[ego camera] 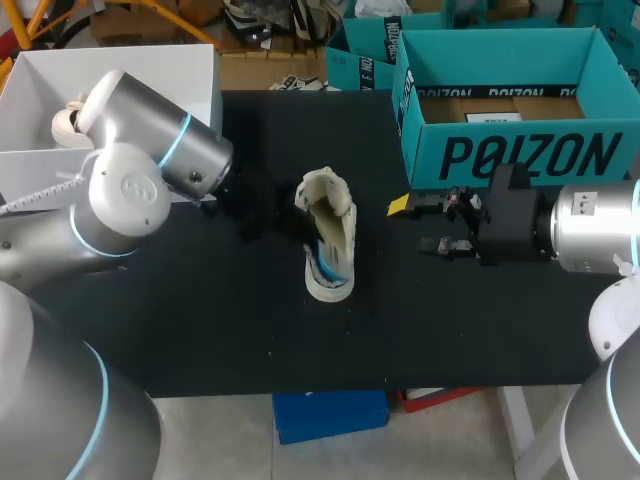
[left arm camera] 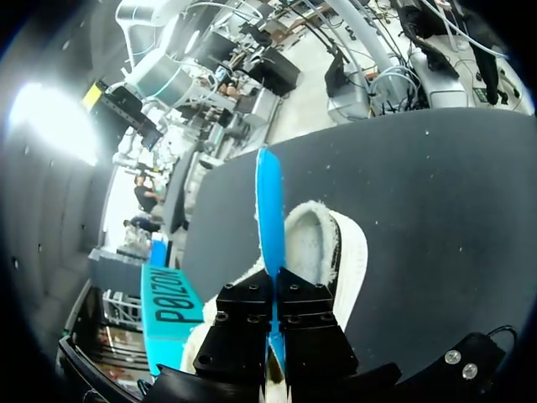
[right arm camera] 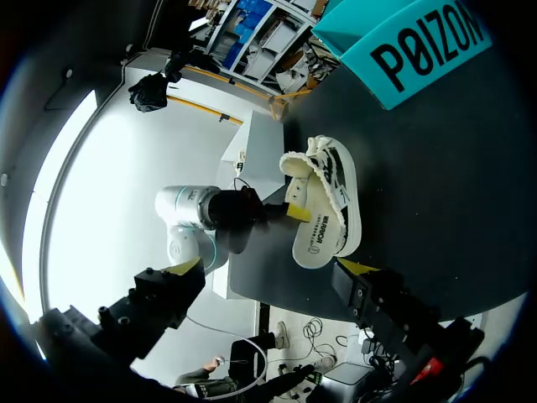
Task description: Take the shoe out of the shoebox, open the shoe tongue, remove and reinsert the insole, then place the shoe into the shoebox
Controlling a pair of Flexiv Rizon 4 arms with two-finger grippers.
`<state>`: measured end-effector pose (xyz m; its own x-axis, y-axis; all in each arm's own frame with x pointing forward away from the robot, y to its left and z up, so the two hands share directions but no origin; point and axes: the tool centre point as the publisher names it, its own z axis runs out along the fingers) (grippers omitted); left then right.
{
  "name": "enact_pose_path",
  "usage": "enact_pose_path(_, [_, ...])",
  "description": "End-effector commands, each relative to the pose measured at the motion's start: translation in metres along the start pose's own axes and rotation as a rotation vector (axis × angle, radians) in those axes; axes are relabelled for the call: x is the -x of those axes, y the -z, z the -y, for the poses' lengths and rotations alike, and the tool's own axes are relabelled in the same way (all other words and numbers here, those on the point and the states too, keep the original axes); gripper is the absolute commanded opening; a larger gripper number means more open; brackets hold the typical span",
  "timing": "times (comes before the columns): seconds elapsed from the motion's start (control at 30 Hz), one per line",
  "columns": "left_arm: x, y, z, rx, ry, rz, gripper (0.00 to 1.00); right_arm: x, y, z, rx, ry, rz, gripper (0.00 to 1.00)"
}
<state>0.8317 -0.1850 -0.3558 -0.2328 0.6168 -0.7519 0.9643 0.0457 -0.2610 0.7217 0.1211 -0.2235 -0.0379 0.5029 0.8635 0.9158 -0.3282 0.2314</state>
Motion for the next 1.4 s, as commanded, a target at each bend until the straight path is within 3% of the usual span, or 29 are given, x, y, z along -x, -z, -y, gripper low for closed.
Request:
enact_pose_path(0.03, [-0.003, -0.001, -0.004, 0.023, -0.007, 0.007, 0.0, -0.001, -0.001, 0.0, 0.001, -0.001, 0.002, 1.0])
enact_pose_path(0.23, [-0.003, 0.001, -0.014, 0.081, -0.03, -0.002, 0.0, -0.001, -0.001, 0.0, 0.001, -0.001, 0.002, 1.0])
enact_pose_path(0.6, [0.0, -0.008, -0.017, 0.085, -0.03, -0.017, 0.0, -0.001, -0.001, 0.0, 0.001, -0.001, 0.002, 1.0])
enact_pose_path(0.63, [0.002, -0.009, -0.015, 0.082, -0.032, -0.016, 0.34, -0.001, -0.001, 0.0, 0.001, -0.001, 0.002, 1.0])
enact_pose_path(0.7, [0.004, -0.008, -0.013, 0.072, -0.034, -0.012, 0.9, -0.001, -0.001, 0.0, 0.001, -0.001, 0.002, 1.0])
enact_pose_path(0.77, [0.006, -0.006, -0.01, 0.058, -0.027, 0.004, 1.0, -0.001, -0.001, 0.0, 0.001, -0.001, 0.002, 1.0])
enact_pose_path(1.2, [0.011, 0.002, 0.017, -0.001, -0.025, 0.043, 1.0, -0.001, -0.001, 0.0, 0.001, -0.001, 0.002, 1.0])
enact_pose_path(1.3, [0.011, 0.001, 0.022, -0.017, -0.027, 0.04, 0.96, -0.001, -0.001, 0.0, 0.001, -0.001, 0.002, 1.0])
enact_pose_path(1.4, [0.011, -0.001, 0.026, -0.03, -0.027, 0.037, 0.83, -0.001, -0.001, 0.0, 0.001, -0.001, 0.002, 1.0])
